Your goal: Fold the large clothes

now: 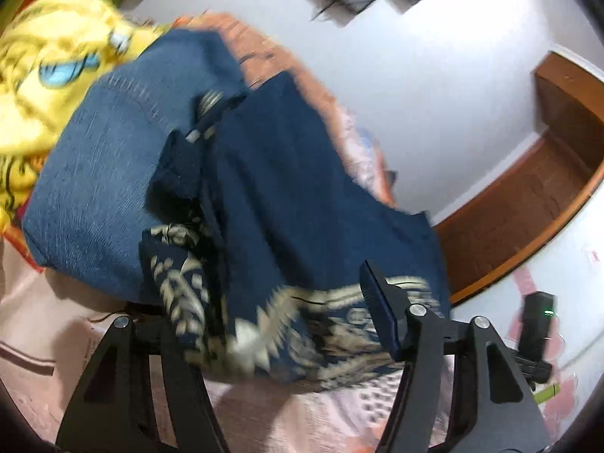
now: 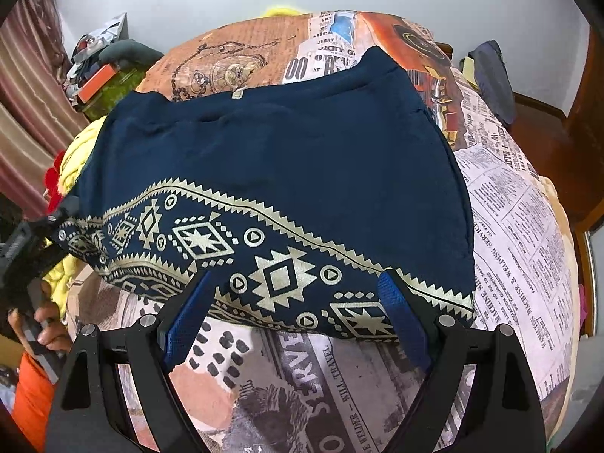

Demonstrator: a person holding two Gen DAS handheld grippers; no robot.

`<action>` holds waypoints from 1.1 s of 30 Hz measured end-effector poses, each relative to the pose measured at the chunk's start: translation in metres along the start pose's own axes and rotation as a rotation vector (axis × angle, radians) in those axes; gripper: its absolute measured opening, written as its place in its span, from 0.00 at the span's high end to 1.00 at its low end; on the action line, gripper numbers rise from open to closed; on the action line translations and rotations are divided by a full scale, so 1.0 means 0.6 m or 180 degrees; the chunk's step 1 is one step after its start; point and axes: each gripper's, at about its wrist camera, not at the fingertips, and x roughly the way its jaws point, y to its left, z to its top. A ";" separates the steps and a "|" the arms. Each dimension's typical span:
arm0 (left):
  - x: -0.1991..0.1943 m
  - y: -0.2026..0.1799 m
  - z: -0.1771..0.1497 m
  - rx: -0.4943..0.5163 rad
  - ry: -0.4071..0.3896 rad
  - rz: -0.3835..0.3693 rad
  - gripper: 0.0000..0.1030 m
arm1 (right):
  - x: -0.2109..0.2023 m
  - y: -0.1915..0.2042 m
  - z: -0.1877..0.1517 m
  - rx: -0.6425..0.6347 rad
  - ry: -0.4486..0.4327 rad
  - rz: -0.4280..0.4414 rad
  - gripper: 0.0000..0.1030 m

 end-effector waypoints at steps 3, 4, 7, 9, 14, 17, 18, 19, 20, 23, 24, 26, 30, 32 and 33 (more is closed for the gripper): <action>0.011 0.020 0.003 -0.0234 -0.0012 -0.0138 0.40 | -0.001 0.004 0.001 -0.0019 -0.0018 0.0019 0.17; 0.009 0.019 0.009 -0.0255 -0.0061 -0.0160 0.40 | -0.002 0.006 0.001 -0.0036 -0.0025 0.0015 0.17; 0.014 0.009 0.032 -0.0235 -0.0119 -0.0134 0.40 | 0.002 0.009 0.001 -0.0063 -0.0004 -0.0003 0.17; 0.028 0.004 0.045 -0.0251 -0.0120 -0.0126 0.40 | 0.003 0.011 0.004 -0.0056 0.0002 -0.0013 0.17; 0.047 0.008 0.064 -0.0422 -0.0133 -0.0013 0.72 | 0.003 0.023 0.013 -0.0081 -0.0030 -0.0021 0.17; 0.033 -0.003 0.074 -0.0340 -0.0153 0.0077 0.80 | 0.007 0.035 0.027 -0.0135 -0.0045 -0.0032 0.17; 0.025 -0.005 0.074 -0.0307 -0.0175 0.0085 0.80 | 0.007 0.041 0.032 -0.0163 -0.0059 -0.0040 0.17; 0.017 -0.012 0.077 -0.0287 -0.0202 0.0069 0.81 | 0.008 0.048 0.039 -0.0199 -0.0080 -0.0050 0.17; 0.002 -0.022 0.082 -0.0296 -0.0257 -0.0006 0.82 | 0.009 0.056 0.046 -0.0236 -0.0104 -0.0057 0.17; -0.033 -0.051 0.092 -0.0289 -0.0447 -0.0315 0.82 | 0.016 0.084 0.068 -0.0329 -0.0158 -0.0044 0.17; -0.040 -0.064 0.097 -0.0223 -0.0501 -0.0355 0.82 | 0.020 0.095 0.074 -0.0366 -0.0177 -0.0023 0.17; -0.058 -0.096 0.105 -0.0030 -0.0602 -0.0306 0.82 | 0.033 0.118 0.084 -0.0458 -0.0185 0.0010 0.17; -0.060 -0.121 0.117 0.0033 -0.0497 -0.0233 0.82 | 0.080 0.155 0.090 -0.0608 -0.0056 0.0055 0.17; -0.052 -0.128 0.111 0.0077 -0.0362 -0.0118 0.82 | 0.104 0.166 0.087 -0.0627 0.0013 0.0030 0.16; -0.049 -0.130 0.111 0.0099 -0.0318 -0.0064 0.82 | 0.114 0.169 0.084 -0.0637 0.0052 0.0024 0.16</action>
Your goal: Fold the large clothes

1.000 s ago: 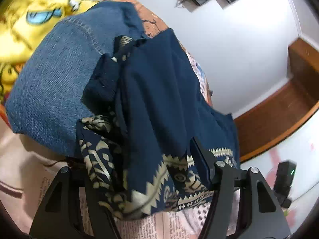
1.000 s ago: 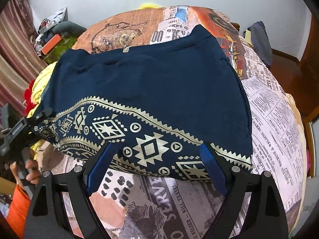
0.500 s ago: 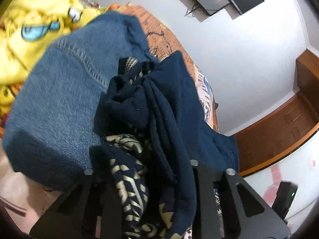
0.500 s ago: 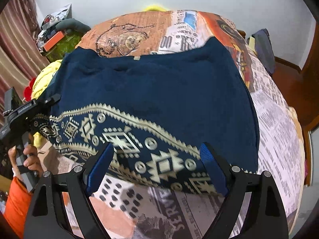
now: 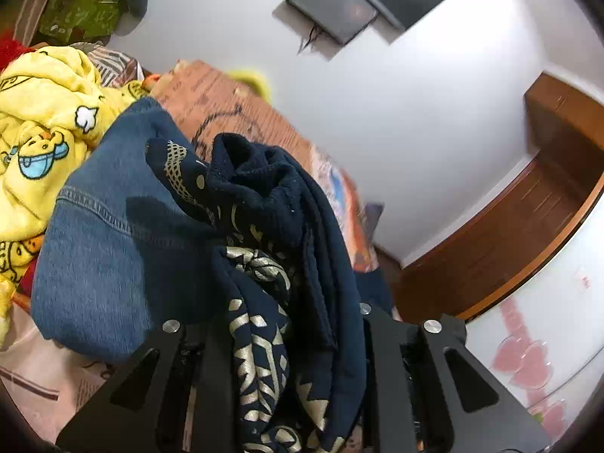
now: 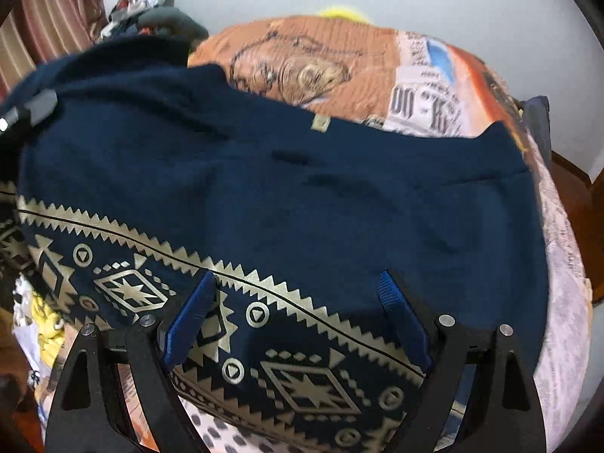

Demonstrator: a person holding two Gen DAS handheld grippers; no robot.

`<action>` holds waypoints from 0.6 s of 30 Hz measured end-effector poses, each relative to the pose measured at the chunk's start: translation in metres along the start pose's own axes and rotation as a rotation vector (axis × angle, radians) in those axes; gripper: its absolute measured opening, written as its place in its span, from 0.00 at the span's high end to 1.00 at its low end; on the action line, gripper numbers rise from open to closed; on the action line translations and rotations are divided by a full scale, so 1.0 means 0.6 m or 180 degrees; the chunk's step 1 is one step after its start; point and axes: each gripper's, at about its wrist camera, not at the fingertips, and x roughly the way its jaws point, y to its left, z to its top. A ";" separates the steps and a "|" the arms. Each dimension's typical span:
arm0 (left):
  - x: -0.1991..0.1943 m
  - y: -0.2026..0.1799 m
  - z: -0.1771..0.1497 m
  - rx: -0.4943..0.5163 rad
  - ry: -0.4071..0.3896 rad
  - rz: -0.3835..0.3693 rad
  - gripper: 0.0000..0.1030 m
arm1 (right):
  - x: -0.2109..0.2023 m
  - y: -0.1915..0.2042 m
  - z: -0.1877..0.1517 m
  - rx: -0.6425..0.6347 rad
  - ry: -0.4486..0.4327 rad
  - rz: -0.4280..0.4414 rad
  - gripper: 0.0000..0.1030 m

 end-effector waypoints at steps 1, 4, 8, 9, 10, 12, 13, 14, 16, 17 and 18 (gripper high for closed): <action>0.008 -0.008 0.000 0.0047 0.0055 0.0083 0.82 | 0.005 0.002 -0.002 -0.0015 0.0027 0.0004 0.15; 0.023 -0.036 -0.008 0.0179 0.0124 0.0237 0.82 | 0.009 0.005 -0.007 -0.0119 0.0035 0.0006 0.15; 0.050 -0.082 -0.004 0.0260 0.0267 0.0306 0.82 | -0.027 -0.027 -0.013 -0.0058 -0.0005 0.0103 0.15; 0.057 -0.090 -0.004 0.0257 0.0299 0.0276 0.82 | -0.041 -0.040 -0.017 0.0009 -0.0053 0.0100 0.15; 0.070 -0.100 -0.001 0.0237 0.0336 0.0234 0.82 | -0.051 -0.049 -0.022 0.0055 -0.0088 0.0095 0.15; 0.093 -0.130 -0.001 0.0237 0.0399 0.0137 0.82 | -0.087 -0.091 -0.037 0.0212 -0.0211 0.0046 0.15; 0.104 -0.146 -0.003 0.0262 0.0418 0.0106 0.82 | -0.102 -0.110 -0.044 0.0289 -0.0260 0.0002 0.15; 0.119 -0.173 -0.008 0.0317 0.0437 0.0068 0.82 | -0.114 -0.122 -0.051 0.0346 -0.0295 -0.0038 0.15; 0.139 -0.214 -0.018 0.0438 0.0467 -0.0003 0.82 | -0.148 -0.173 -0.072 0.0527 -0.0399 -0.0197 0.15; 0.154 -0.242 -0.030 0.0532 0.0500 -0.0052 0.82 | -0.161 -0.193 -0.082 0.0602 -0.0424 -0.0273 0.15; 0.162 -0.260 -0.043 0.0590 0.0541 -0.0086 0.82 | -0.171 -0.209 -0.090 0.0661 -0.0433 -0.0331 0.15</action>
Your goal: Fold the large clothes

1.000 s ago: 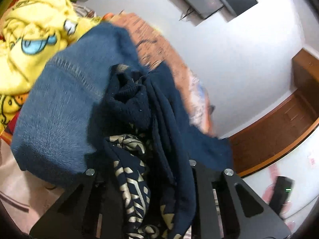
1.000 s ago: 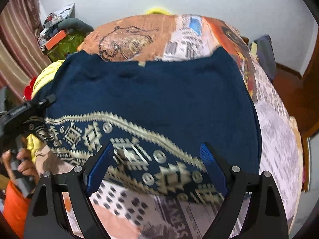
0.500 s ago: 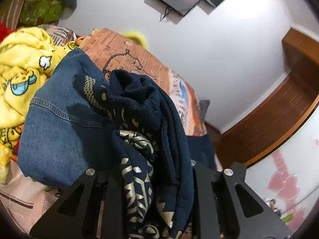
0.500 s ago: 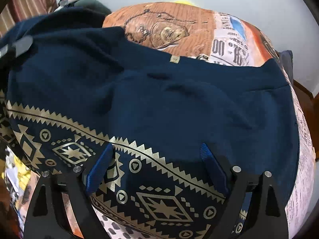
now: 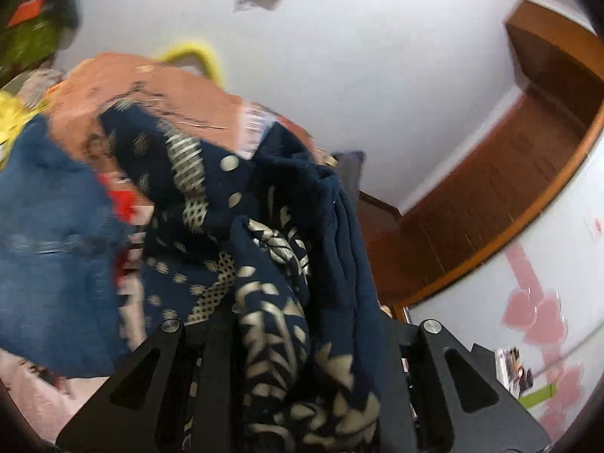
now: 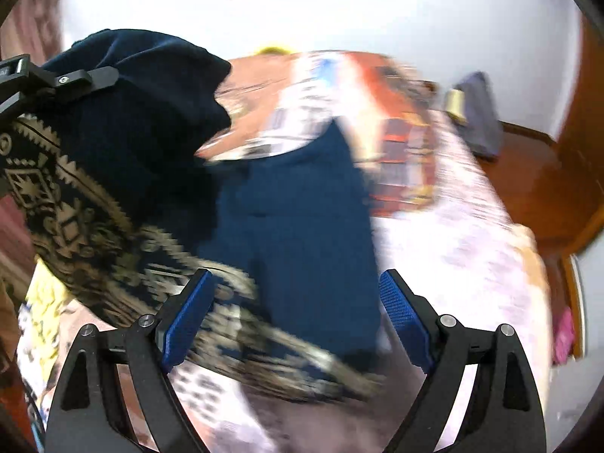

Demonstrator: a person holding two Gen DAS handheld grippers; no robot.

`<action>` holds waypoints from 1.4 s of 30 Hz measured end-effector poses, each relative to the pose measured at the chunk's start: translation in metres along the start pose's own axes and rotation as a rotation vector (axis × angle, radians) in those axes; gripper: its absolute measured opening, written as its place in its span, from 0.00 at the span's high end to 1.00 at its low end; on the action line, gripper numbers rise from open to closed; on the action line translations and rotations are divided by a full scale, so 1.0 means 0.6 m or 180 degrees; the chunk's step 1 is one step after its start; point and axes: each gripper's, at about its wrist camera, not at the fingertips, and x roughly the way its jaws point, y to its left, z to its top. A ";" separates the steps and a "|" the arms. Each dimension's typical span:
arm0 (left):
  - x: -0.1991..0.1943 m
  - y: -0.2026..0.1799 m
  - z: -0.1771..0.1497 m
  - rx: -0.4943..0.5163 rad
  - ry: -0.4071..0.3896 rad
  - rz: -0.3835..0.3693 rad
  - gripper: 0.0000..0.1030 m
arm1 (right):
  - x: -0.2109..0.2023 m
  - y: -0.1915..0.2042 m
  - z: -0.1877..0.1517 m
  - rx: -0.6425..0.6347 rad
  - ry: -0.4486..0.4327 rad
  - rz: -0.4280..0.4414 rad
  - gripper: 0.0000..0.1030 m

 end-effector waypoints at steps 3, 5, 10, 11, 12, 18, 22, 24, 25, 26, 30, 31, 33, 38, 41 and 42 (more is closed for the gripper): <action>0.056 -0.056 -0.033 0.0164 0.0300 -0.0087 0.82 | -0.023 -0.063 -0.010 0.0193 -0.0013 -0.0199 0.15; 0.098 -0.074 -0.062 0.0302 0.0503 0.0015 0.82 | -0.034 -0.097 -0.019 0.0321 -0.0014 -0.0282 0.15; 0.186 -0.066 -0.151 0.0524 0.1029 0.0354 0.82 | -0.053 -0.149 -0.042 0.0526 0.0002 -0.0371 0.15; 0.193 -0.064 -0.167 0.0568 0.1110 0.0372 0.82 | -0.059 -0.150 -0.045 0.0533 0.0004 -0.0378 0.15; 0.194 -0.066 -0.175 0.0618 0.1134 0.0380 0.82 | -0.061 -0.153 -0.049 0.0539 0.0008 -0.0386 0.15; 0.193 -0.082 -0.199 0.0898 0.1329 0.0169 0.68 | -0.067 -0.158 -0.059 0.0531 0.0024 -0.0408 0.15; 0.200 -0.087 -0.227 0.1191 0.1413 0.0298 0.57 | -0.076 -0.155 -0.063 0.0524 0.0024 -0.0396 0.15; 0.187 -0.100 -0.234 0.1233 0.1453 0.0176 0.43 | -0.084 -0.150 -0.065 0.0497 0.0001 -0.0401 0.15; 0.177 -0.106 -0.237 0.1237 0.1463 0.0102 0.36 | -0.087 -0.148 -0.066 0.0486 -0.0007 -0.0412 0.15; 0.165 -0.113 -0.240 0.1263 0.1471 0.0053 0.34 | -0.095 -0.146 -0.065 0.0469 -0.0024 -0.0426 0.15; 0.110 -0.127 -0.246 0.1371 0.1466 -0.0038 0.34 | -0.128 -0.142 -0.062 0.0459 -0.0147 -0.0429 0.15; 0.089 -0.127 -0.245 0.1383 0.1414 -0.0055 0.34 | -0.138 -0.140 -0.060 0.0456 -0.0190 -0.0423 0.15; 0.049 -0.124 -0.242 0.1431 0.1277 0.0027 0.34 | -0.156 -0.135 -0.056 0.0446 -0.0276 -0.0387 0.15; -0.051 -0.081 -0.203 0.1501 0.0793 0.0313 0.30 | -0.180 -0.110 -0.041 0.0345 -0.0419 -0.0290 0.15; -0.086 -0.044 -0.164 0.1473 0.0512 0.0596 0.20 | -0.169 -0.084 -0.030 0.0252 -0.0426 -0.0193 0.15; -0.092 -0.027 -0.157 0.1458 0.0484 0.0656 0.19 | -0.161 -0.074 -0.026 0.0223 -0.0416 -0.0156 0.15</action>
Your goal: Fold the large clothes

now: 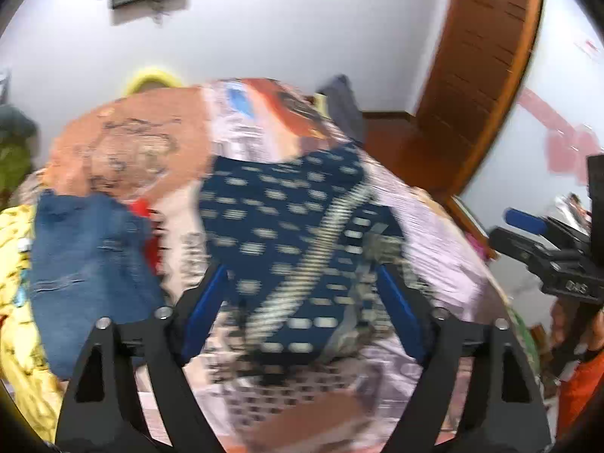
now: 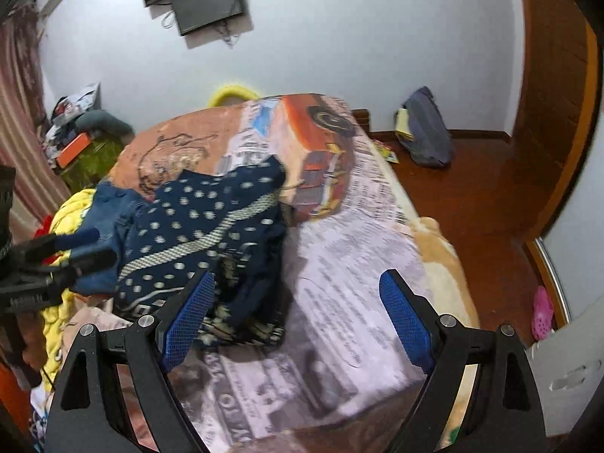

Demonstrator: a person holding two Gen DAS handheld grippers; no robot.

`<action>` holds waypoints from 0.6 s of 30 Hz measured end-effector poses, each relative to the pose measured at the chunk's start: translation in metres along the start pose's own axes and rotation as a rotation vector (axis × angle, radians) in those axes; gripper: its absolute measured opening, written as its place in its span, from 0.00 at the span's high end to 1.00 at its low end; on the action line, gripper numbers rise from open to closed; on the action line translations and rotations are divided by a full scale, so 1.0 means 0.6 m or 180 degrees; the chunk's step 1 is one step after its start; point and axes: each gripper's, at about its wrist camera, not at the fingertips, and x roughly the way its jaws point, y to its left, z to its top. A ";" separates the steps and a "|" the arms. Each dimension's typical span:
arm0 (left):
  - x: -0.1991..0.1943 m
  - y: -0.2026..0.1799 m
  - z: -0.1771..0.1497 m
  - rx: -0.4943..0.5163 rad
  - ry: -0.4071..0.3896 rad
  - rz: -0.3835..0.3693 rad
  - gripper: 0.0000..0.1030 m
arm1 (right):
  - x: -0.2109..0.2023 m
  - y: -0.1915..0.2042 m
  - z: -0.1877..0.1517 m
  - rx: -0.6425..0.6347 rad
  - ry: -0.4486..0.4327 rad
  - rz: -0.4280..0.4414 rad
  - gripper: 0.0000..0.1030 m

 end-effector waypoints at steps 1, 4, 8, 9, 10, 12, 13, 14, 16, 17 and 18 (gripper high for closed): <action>0.009 0.016 0.004 -0.0034 0.0020 0.0085 0.19 | 0.009 0.011 0.001 -0.0023 0.0022 0.0047 0.15; 0.054 0.045 -0.005 -0.0110 0.0191 0.0191 0.19 | 0.041 0.043 0.003 -0.0068 0.0111 0.0178 0.15; 0.120 0.056 -0.047 -0.0036 0.0534 0.0256 0.18 | 0.109 0.082 -0.006 -0.0136 0.0375 0.0347 0.15; 0.126 0.053 -0.054 -0.0024 0.0546 0.0250 0.17 | 0.128 0.087 -0.010 -0.0150 0.0460 0.0346 0.15; 0.131 0.054 -0.063 -0.0020 0.0547 0.0248 0.16 | 0.145 0.090 -0.015 -0.0168 0.0542 0.0342 0.15; 0.134 0.057 -0.072 -0.0017 0.0488 0.0271 0.12 | 0.175 0.087 -0.028 -0.0205 0.0696 0.0268 0.15; 0.133 0.057 -0.073 -0.0014 0.0470 0.0272 0.12 | 0.186 0.081 -0.033 -0.0224 0.0754 0.0188 0.15; 0.134 0.060 -0.075 -0.0019 0.0455 0.0260 0.11 | 0.194 0.071 -0.039 -0.0243 0.0798 0.0104 0.15; 0.134 0.065 -0.080 -0.0029 0.0459 0.0227 0.09 | 0.199 0.046 -0.049 -0.0245 0.0818 0.0080 0.15; 0.136 0.067 -0.083 -0.0032 0.0461 0.0207 0.08 | 0.196 0.033 -0.052 -0.0220 0.0805 0.0073 0.15; 0.135 0.067 -0.083 -0.0039 0.0461 0.0198 0.08 | 0.192 0.013 -0.057 -0.0178 0.0786 0.0011 0.15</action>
